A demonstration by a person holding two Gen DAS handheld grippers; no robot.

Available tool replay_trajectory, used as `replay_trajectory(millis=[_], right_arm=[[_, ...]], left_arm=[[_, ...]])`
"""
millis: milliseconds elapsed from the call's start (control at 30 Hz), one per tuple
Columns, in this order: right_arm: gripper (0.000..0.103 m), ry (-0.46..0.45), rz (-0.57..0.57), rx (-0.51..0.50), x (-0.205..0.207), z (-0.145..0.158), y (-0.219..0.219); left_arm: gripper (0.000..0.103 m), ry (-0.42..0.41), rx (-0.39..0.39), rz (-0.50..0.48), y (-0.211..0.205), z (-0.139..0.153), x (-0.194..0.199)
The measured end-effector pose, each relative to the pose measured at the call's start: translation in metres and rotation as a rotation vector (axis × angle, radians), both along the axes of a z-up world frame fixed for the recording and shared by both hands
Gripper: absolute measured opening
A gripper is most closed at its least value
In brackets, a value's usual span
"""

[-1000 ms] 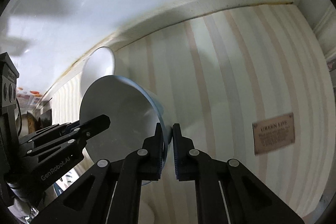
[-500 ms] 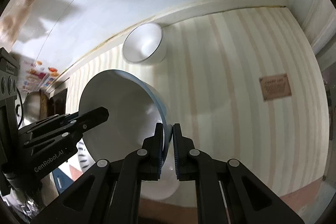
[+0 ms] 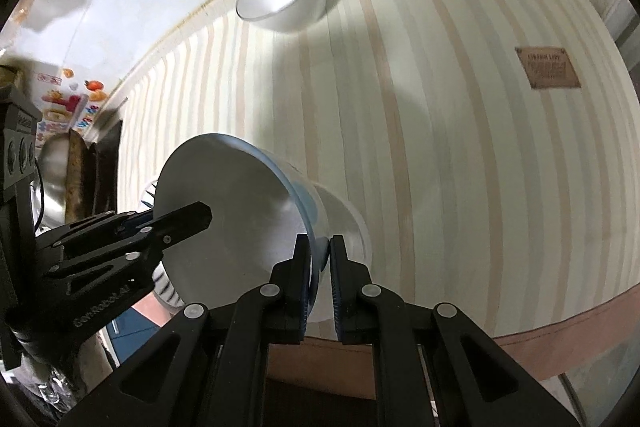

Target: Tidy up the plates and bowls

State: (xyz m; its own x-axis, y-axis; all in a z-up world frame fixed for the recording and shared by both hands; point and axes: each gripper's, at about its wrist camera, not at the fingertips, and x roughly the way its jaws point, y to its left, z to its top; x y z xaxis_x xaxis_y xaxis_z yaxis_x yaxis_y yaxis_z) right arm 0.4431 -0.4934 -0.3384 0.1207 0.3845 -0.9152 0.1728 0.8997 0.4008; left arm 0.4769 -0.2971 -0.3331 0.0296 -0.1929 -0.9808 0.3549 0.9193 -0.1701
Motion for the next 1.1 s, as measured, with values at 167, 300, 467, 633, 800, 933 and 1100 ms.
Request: replay_trajectory(millis=[167,300,467,633,800,933,1100], right_arm=[[0.011,0.039,0.000,0.002,-0.004,-0.015,-0.003],[0.011,0.058,-0.001,0.001,-0.007,-0.022,-0.004],[0.011,0.076,0.004,-0.004,-0.005,-0.026,-0.003],[0.011,0.092,0.013,-0.015,-0.002,-0.030,-0.006],[0.011,0.101,0.014,-0.018,-0.001,-0.033,-0.005],[0.011,0.110,0.008,0.002,0.000,-0.033,-0.009],[0.011,0.102,-0.011,0.057,0.005,-0.021,-0.022]], left_arm=[[0.013,0.015,0.027,-0.013,-0.006,-0.010,-0.004],[0.013,0.023,0.052,-0.027,-0.012,-0.018,-0.005],[0.013,0.037,0.082,-0.042,-0.017,-0.029,-0.008],[0.013,0.035,0.103,-0.056,-0.021,-0.035,-0.011],[0.013,0.032,0.121,-0.063,-0.026,-0.037,-0.011],[0.013,0.039,0.125,-0.061,-0.026,-0.035,-0.009],[0.014,0.019,0.108,-0.035,-0.014,-0.016,-0.001]])
